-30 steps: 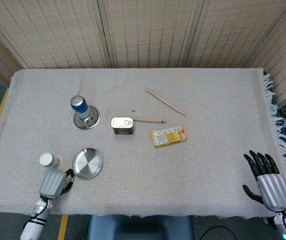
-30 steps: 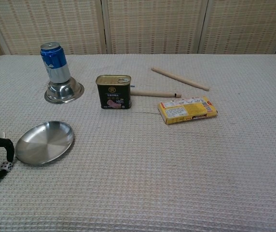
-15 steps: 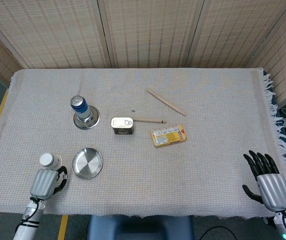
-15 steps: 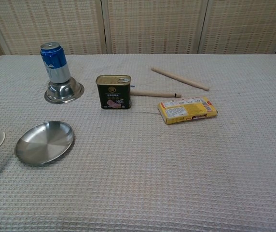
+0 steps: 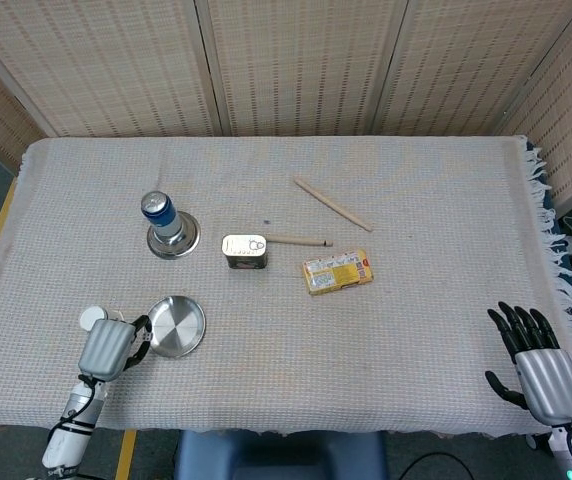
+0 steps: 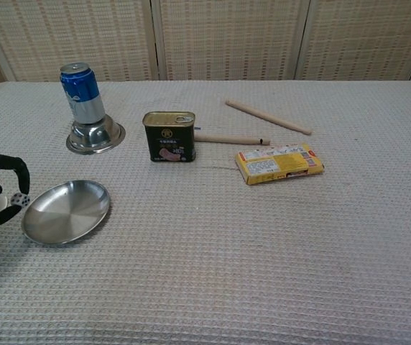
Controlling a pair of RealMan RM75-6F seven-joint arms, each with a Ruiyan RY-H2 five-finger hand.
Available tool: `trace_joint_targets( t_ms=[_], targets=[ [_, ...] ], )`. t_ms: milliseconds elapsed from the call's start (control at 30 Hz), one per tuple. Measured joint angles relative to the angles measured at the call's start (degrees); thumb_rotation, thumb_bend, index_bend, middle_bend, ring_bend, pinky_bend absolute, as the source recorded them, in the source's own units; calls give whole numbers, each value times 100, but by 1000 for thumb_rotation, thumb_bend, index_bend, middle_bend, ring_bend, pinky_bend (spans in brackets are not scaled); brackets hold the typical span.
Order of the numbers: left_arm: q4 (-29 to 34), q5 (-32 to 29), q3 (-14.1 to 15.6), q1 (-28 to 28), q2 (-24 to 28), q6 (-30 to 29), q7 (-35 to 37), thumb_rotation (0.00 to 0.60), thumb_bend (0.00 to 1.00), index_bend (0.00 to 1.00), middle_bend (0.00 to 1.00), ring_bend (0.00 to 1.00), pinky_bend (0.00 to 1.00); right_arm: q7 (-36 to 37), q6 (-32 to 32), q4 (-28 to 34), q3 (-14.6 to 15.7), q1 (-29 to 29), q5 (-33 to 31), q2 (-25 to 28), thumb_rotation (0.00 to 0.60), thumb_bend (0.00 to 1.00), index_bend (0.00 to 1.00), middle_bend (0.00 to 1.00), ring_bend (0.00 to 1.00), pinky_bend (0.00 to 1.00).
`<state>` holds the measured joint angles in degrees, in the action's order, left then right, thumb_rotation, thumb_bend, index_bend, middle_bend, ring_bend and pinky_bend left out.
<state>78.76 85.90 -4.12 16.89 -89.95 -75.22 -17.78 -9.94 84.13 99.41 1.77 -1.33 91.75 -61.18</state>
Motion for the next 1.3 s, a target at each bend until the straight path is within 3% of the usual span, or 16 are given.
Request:
trace_joint_targets(
  t_ms=[500, 667, 900, 1000, 1067, 1100, 1200, 1300],
  targets=[
    [-880, -453, -219, 479, -727, 576, -356, 600, 376, 525, 1000, 1000, 1000, -46, -23, 1, 4, -3, -22, -21, 558, 173, 0, 0, 0, 0],
    [-1122, -552, -231, 527, -844, 579, -640, 600, 380, 436, 1000, 1000, 1000, -47, -56, 0, 10, -13, -35, -19, 559, 172, 0, 0, 0, 0],
    [-1025, -479, -168, 520, -809, 415, -561, 600, 380, 185, 1000, 1000, 1000, -68, -82, -3, -4, -24, -72, -36, 558, 173, 0, 0, 0, 0],
    [-844, -364, -94, 462, -714, 252, -552, 600, 379, 174, 976, 986, 1000, -68, -86, -7, 1, -26, -67, -35, 560, 173, 0, 0, 0, 0],
    [-677, -252, -41, 403, -613, 107, -524, 600, 379, 181, 824, 966, 1000, -54, -88, -7, 1, -28, -68, -33, 559, 172, 0, 0, 0, 0],
    [-557, -154, -4, 350, -529, -55, -499, 600, 377, 186, 678, 951, 1000, -49, -90, -11, 1, -30, -67, -32, 559, 173, 0, 0, 0, 0],
    [-220, 107, 75, 164, -223, -619, -427, 600, 372, 173, 368, 917, 1000, -30, -102, -8, 8, -37, -54, -22, 558, 173, 0, 0, 0, 0],
    [137, 208, 100, -67, 246, -1145, -352, 600, 370, 138, 207, 916, 1000, -17, -64, -2, 19, -27, -8, -10, 555, 173, 0, 0, 0, 0]
  ],
)
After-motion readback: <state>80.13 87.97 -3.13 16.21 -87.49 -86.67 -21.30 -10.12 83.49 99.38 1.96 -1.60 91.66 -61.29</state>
